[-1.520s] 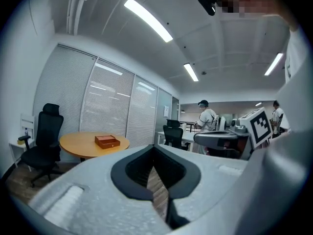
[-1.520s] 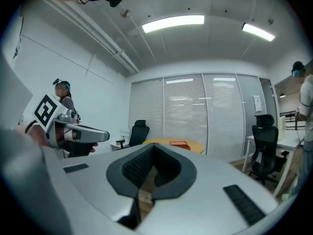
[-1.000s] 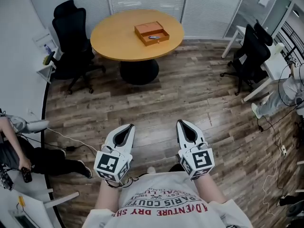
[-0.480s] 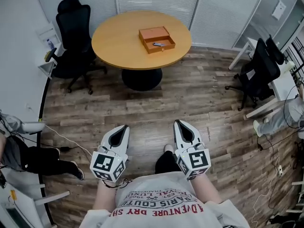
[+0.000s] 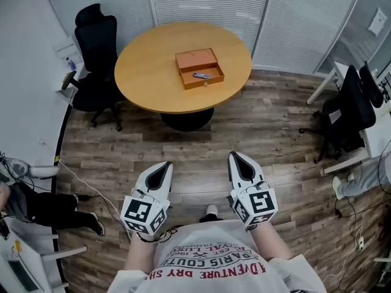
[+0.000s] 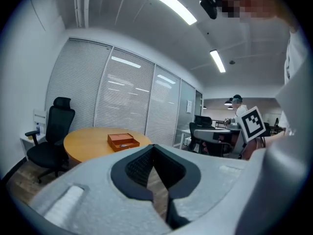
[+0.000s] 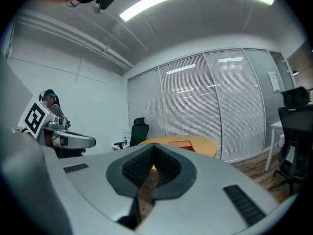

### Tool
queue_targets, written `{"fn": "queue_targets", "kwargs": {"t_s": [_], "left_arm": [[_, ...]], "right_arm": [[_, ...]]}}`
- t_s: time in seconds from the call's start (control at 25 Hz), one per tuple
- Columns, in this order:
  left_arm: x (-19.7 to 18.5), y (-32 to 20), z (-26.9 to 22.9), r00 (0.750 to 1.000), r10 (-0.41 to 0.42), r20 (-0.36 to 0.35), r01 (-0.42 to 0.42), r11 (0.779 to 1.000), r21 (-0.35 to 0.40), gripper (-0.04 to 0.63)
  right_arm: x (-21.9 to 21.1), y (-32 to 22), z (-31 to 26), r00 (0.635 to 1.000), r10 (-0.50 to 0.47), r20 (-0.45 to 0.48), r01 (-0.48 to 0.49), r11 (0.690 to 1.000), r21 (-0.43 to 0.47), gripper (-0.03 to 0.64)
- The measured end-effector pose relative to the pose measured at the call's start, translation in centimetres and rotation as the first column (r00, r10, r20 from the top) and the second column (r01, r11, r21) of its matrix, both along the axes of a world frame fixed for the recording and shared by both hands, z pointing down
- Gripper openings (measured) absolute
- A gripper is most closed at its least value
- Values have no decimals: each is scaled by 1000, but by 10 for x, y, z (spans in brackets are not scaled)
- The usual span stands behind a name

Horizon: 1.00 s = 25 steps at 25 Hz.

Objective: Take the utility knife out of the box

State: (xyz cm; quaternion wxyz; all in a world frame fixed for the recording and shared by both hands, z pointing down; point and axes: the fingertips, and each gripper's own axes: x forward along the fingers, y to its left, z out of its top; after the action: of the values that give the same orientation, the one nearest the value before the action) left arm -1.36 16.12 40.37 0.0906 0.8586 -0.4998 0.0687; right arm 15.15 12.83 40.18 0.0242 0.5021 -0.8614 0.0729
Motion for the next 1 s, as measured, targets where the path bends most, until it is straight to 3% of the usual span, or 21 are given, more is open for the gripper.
{"fn": "queue_targets", "kwargs": {"t_s": [0.24, 0.4, 0.72, 1.0], "left_arm": [[34, -48, 11, 996, 18, 93, -17, 1000, -9, -5], [38, -78, 14, 995, 38, 89, -36, 999, -17, -5], [4, -188, 22, 993, 90, 70, -90, 996, -10, -5], [-51, -309, 6, 988, 145, 49, -145, 989, 14, -5]], "right_arm": [[30, -53, 9, 1000, -11, 18, 11, 1000, -15, 8], [28, -85, 23, 1000, -23, 14, 23, 999, -46, 8], [-11, -175, 30, 1000, 16, -27, -17, 999, -48, 8], [-72, -277, 20, 997, 62, -43, -65, 996, -57, 8]]}}
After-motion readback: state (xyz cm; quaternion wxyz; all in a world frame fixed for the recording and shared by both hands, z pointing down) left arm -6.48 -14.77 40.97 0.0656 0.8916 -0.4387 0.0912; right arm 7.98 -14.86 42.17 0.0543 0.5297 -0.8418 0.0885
